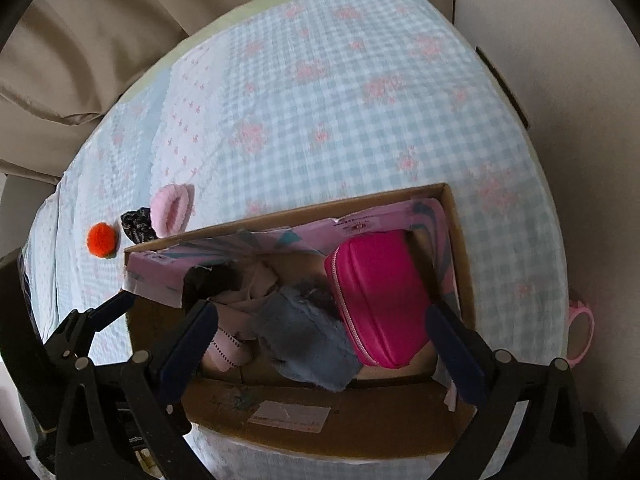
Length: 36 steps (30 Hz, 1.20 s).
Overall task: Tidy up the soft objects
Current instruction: 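Open both tools to drop glove and purse into the box, then withdraw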
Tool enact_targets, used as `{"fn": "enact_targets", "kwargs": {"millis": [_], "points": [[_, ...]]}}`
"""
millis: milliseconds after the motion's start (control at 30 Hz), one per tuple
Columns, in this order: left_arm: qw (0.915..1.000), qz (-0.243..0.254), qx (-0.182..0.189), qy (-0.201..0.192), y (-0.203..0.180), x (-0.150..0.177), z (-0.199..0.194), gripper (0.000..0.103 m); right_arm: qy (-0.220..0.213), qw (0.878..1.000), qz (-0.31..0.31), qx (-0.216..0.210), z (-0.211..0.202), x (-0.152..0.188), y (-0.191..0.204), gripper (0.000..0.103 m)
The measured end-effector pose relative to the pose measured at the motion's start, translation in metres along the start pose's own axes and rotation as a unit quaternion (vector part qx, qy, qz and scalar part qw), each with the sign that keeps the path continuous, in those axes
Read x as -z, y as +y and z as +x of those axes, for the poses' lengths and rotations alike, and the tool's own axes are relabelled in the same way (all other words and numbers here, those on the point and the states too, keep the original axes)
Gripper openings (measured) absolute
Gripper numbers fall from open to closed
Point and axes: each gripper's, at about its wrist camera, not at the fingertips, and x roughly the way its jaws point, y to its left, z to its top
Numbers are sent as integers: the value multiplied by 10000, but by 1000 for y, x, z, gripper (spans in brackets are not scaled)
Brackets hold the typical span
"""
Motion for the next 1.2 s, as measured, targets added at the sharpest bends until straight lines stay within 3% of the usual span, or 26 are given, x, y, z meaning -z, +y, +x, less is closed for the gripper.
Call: {"fn": "enact_targets", "kwargs": {"millis": [233,567,867,1200], "points": [[9993,53,215,-287,-3,0,-37,103,-407,9991,-108,57,-47,8,15,103],[9923,22,249,-1211,17,17,-151,103,-1342,9891,-553,240,-147,35,66,103],[9778,-215,119,-2080,68,57,-265,103,-2081,9724,-992,360,-230,80,140,103],[9601,-695,-76,-2707,158,123,-354,103,-2828,9500,-1236,480,-273,136,213,103]]}}
